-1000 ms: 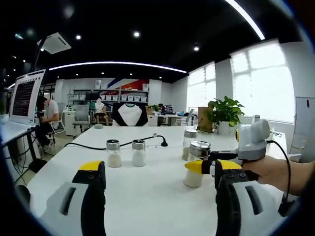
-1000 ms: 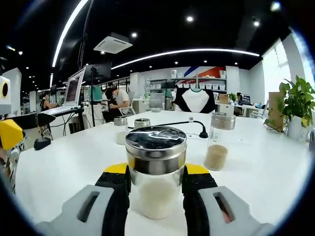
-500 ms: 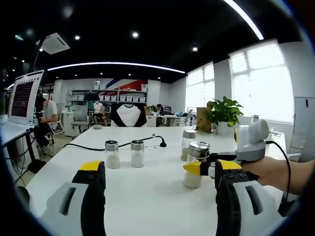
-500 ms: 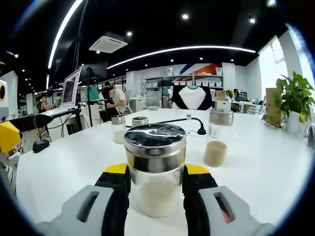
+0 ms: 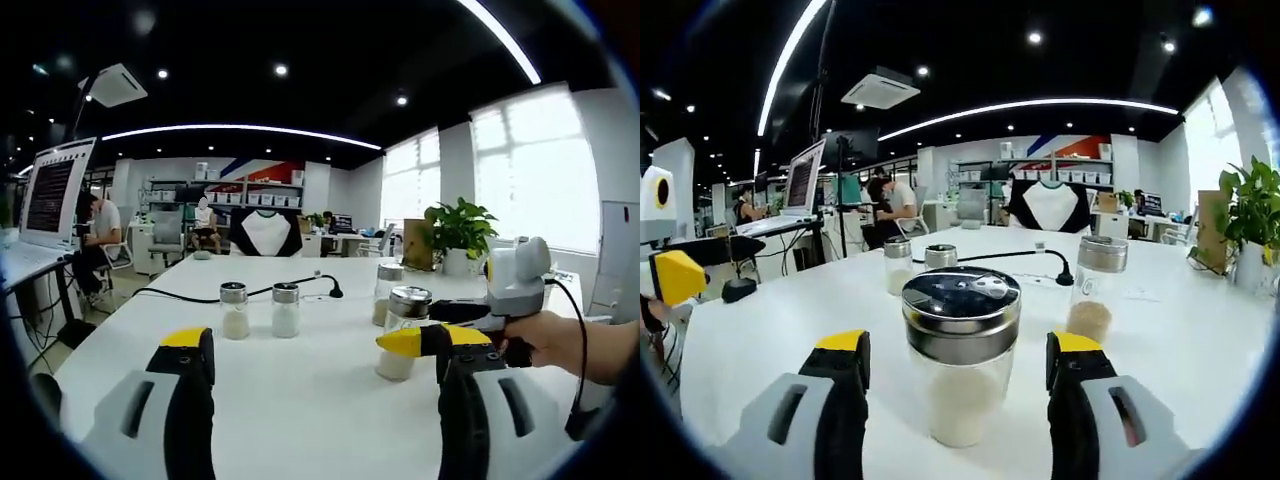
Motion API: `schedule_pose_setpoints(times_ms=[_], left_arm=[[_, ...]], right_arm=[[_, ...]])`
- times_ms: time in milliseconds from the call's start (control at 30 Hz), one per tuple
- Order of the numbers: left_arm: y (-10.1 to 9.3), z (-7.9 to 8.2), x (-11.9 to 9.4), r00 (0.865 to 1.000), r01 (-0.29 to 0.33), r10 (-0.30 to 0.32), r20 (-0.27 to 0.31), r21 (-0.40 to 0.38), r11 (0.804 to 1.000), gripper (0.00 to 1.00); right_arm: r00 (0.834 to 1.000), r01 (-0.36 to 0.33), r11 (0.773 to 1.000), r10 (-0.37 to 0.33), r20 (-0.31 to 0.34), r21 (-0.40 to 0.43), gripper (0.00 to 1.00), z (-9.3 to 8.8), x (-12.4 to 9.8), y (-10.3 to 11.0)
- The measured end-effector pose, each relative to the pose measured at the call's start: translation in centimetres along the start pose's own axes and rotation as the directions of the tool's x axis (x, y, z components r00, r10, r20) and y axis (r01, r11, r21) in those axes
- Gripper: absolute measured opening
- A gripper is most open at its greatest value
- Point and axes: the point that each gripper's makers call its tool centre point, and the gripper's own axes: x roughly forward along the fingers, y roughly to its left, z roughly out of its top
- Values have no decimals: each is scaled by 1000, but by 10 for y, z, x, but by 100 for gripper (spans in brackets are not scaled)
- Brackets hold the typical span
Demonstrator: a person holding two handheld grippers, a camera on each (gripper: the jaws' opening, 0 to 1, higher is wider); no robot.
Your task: Rotate the seasoning bottle until the label or dispensing opening points toward the visible target arrow and the bottle remains upright within the marked orientation range
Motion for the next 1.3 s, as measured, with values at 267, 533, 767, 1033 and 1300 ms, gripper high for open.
schedule_pose_setpoints(times_ms=[267, 533, 767, 1033, 1300], left_arm=[[-1, -1, 1, 1000, 6, -6, 3, -14, 1000, 97], [-1, 7, 8, 1000, 13, -13, 7, -4, 1000, 97], [-2, 6, 7, 1000, 25, -25, 2, 5, 1000, 97], [1, 0, 4, 1000, 14, -14, -13, -4, 1000, 97], [-5, 5, 6, 999, 36, -36, -10, 15, 999, 99]], right_arm=[[984, -176, 984, 176, 19, -27, 70, 4, -13, -3], [929, -360, 933, 360, 83, -10, 68, 16, -20, 2], [859, -504, 839, 511, -23, -204, 66, 1, -17, 12], [775, -629, 772, 632, 7, -87, 60, -7, -16, 23], [759, -647, 760, 650, 41, -66, 56, 7, -11, 32]])
